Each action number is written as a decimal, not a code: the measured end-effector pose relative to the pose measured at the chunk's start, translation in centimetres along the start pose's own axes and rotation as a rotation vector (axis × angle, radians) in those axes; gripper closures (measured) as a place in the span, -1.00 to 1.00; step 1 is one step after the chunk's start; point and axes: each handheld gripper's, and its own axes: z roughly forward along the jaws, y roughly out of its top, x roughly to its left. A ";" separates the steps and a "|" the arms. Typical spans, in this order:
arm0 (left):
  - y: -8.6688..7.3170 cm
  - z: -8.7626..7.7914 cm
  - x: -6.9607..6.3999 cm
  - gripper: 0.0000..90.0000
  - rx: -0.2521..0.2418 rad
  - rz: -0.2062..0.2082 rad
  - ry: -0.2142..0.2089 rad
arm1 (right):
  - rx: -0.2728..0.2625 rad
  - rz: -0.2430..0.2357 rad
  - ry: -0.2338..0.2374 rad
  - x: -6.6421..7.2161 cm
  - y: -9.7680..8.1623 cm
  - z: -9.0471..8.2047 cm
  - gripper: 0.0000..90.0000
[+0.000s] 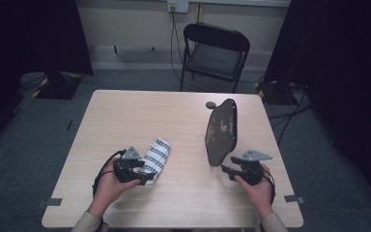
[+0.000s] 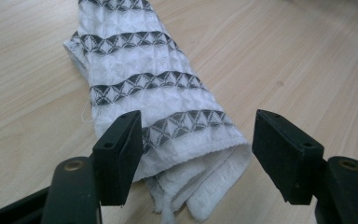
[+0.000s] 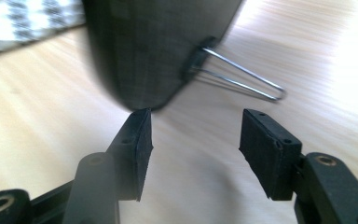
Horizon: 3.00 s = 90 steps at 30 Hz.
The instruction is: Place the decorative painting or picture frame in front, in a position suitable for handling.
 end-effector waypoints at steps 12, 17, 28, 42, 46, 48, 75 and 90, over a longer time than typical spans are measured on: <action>0.2 -0.3 -0.1 -0.26 -0.002 0.007 0.005 | -0.010 0.012 0.031 3.3 1.0 -0.2 -0.27; 0.2 -0.3 -0.2 -0.26 -0.005 0.005 0.007 | -0.013 0.022 0.035 3.8 1.6 0.6 -0.27; 0.1 -0.6 0.2 -0.26 -0.006 0.007 0.015 | -0.053 0.053 -0.010 2.7 1.6 -0.1 0.11; 0.1 -0.1 0.1 -0.26 -0.003 -0.001 0.005 | -0.071 0.061 -0.024 0.9 1.4 0.1 0.28; 0.1 0.0 0.2 -0.26 0.001 -0.008 0.003 | -0.068 0.067 -0.021 1.0 1.6 0.7 0.43; 0.1 0.0 0.2 -0.26 -0.003 -0.014 0.005 | -0.062 0.079 -0.012 1.1 1.7 1.0 0.57; 1.0 0.3 -0.5 -0.16 -0.019 -0.056 0.045 | -0.038 0.099 0.096 5.3 2.9 2.8 0.74; 0.3 1.8 -0.6 0.42 0.061 -0.028 0.061 | -0.021 0.083 0.121 6.5 3.2 3.5 0.74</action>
